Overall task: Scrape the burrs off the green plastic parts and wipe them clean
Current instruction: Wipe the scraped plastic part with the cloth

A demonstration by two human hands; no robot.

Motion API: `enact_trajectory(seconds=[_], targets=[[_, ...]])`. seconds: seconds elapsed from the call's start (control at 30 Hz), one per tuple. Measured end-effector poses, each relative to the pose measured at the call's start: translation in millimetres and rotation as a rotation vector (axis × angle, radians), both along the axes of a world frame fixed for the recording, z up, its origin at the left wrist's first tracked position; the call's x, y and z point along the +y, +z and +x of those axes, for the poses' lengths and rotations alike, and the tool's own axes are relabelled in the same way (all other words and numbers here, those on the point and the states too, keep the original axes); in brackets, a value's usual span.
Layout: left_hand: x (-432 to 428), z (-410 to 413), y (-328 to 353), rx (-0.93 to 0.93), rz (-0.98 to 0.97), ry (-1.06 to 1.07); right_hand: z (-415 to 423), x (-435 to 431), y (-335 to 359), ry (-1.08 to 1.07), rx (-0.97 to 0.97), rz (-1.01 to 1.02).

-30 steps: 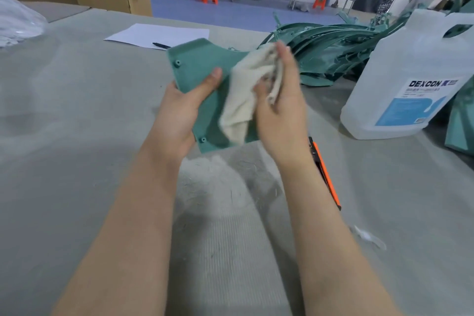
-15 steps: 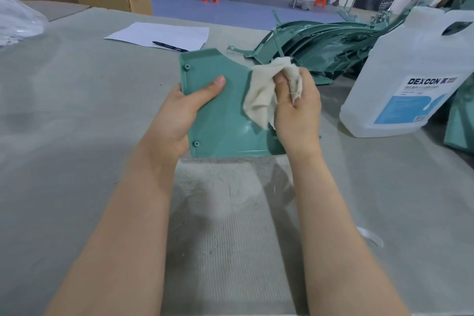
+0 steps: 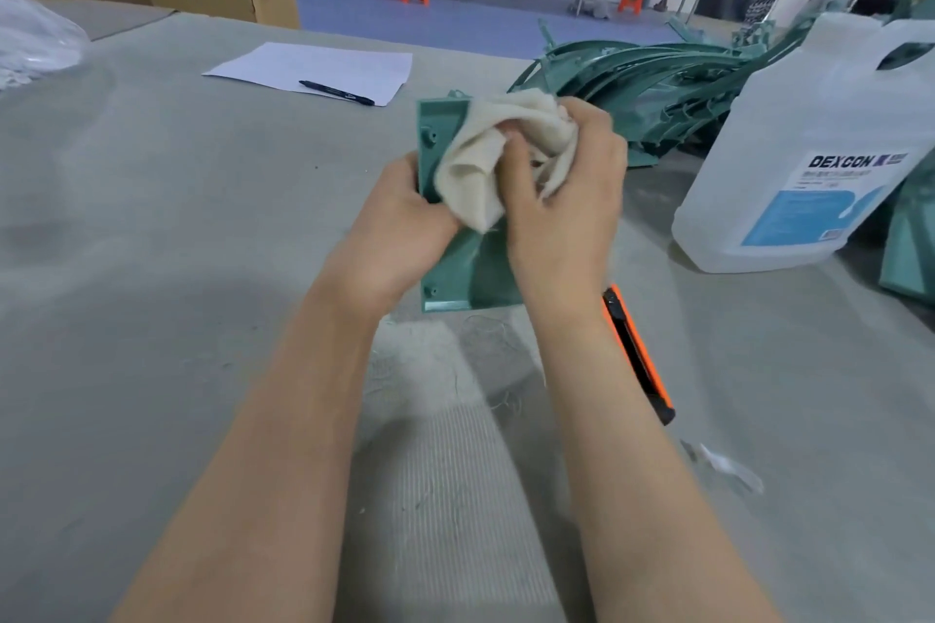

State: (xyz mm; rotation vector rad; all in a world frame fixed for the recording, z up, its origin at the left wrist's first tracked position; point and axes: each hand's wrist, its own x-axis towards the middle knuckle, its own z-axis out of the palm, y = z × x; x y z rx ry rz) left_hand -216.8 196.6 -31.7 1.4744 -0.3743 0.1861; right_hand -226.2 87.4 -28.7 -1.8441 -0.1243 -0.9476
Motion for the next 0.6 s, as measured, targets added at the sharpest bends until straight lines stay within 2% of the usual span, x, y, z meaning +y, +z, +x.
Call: enact_trajectory(seconds=[0.13,0.3,0.37,0.43,0.6], targets=[[-2.4,-4.2,-1.1,-0.042,0.089,-0.06,12.1,-19.2,3.9,-0.035,-0.001,0.201],[-11.4,-4.2,-1.3,-0.004,0.055,-0.035,11.8,-24.4,4.6,-0.047,-0.011,0.485],[-14.4,-3.3,-0.5,0.003,0.048,-0.022,4.8,-21.6,6.5,-0.061,-0.079,0.426],[-18.2,-7.2,2.3,-0.05,0.089,0.022,-2.4,-10.9,6.2,-0.016,-0.142,0.275],[-14.6,-7.4,-11.0,-0.066,0.173,0.231,-9.9,20.6,3.7,0.185,-0.043,-0.136]])
